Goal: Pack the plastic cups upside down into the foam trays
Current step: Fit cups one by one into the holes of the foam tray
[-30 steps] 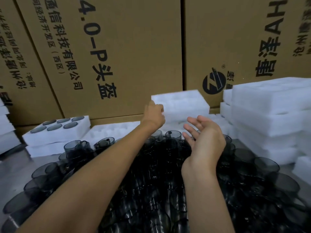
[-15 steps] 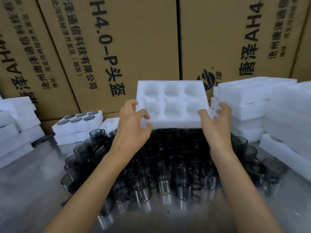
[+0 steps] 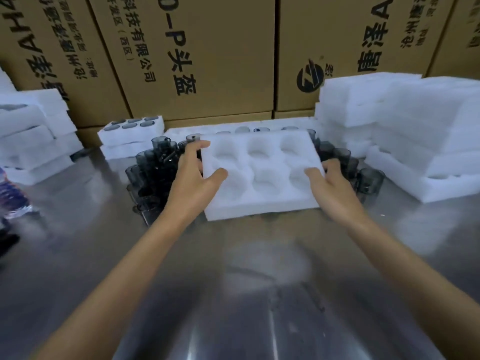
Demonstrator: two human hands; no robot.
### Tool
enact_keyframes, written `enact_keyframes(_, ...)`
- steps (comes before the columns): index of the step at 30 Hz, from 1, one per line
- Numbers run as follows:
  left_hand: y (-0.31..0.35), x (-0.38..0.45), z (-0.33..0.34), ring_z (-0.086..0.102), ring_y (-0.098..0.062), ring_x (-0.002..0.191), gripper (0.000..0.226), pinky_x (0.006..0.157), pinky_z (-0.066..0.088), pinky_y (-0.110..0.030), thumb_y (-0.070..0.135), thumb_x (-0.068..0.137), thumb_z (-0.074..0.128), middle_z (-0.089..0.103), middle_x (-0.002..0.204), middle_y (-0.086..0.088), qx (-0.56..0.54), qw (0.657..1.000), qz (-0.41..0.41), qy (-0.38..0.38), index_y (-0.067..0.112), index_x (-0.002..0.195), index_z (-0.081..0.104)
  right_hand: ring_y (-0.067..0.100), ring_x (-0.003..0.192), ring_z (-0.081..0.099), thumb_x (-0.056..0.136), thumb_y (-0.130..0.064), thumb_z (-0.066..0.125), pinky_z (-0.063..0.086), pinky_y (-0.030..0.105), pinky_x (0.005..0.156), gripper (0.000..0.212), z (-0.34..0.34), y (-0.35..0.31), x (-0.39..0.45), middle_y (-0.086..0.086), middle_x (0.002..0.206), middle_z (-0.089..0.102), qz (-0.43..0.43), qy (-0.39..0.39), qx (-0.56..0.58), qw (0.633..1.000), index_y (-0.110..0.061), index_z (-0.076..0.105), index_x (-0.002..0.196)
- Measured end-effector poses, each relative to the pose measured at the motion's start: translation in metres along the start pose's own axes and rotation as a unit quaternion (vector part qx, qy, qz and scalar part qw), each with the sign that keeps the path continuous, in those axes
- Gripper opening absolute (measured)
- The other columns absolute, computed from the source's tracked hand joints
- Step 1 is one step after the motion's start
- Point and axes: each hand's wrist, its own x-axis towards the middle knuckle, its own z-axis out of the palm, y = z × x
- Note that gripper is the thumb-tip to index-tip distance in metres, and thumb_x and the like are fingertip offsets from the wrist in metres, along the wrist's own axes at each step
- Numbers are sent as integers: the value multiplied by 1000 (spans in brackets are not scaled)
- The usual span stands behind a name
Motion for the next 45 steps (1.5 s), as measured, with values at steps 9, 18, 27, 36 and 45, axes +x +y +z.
enact_keyframes(9, -47, -40, 14, 54, -9, 67, 34, 61, 40, -25, 34, 88, 69, 51, 82, 4, 31, 984, -106, -138, 40, 118, 53, 22, 100, 54, 97, -57, 35, 38, 32, 70, 41, -11, 54, -30, -1, 111, 58, 97, -121, -168, 973, -20, 49, 111)
enact_keyframes(18, -66, -32, 26, 48, -11, 70, 37, 63, 37, -26, 46, 91, 60, 48, 83, 2, 114, 978, -53, -165, 46, 126, 49, 26, 108, 52, 95, -63, 37, 37, 37, 81, 55, -16, 52, -18, 2, 121, 56, 114, -111, -218, 963, -14, 40, 122)
enact_keyframes(27, -36, 41, 39, 49, -10, 89, 23, 73, 38, -28, 29, 99, 52, 44, 96, 4, 175, 979, 32, -95, 27, 120, 58, 29, 131, 40, 96, -41, 54, 42, 45, 101, 56, 1, 23, 38, 8, 136, 44, -56, -19, -250, 967, -15, 38, 142)
enact_keyframes(36, -33, 90, 118, 50, -17, 104, 25, 90, 41, -26, 19, 96, 58, 47, 116, -2, 113, 981, 36, -153, 20, 120, 62, 38, 128, 42, 97, -18, 49, 38, 48, 106, 62, 21, 28, 140, 18, 141, 44, -107, -27, -298, 948, -26, 28, 155)
enact_keyframes(45, -47, 83, 134, 58, -15, 89, 14, 73, 50, -33, 17, 91, 56, 59, 96, 11, 155, 984, 92, 19, 26, 95, 67, 37, 107, 54, 99, -14, 53, 46, 40, 82, 22, 30, 38, 167, 15, 107, 63, -126, 22, -304, 944, -14, 55, 121)
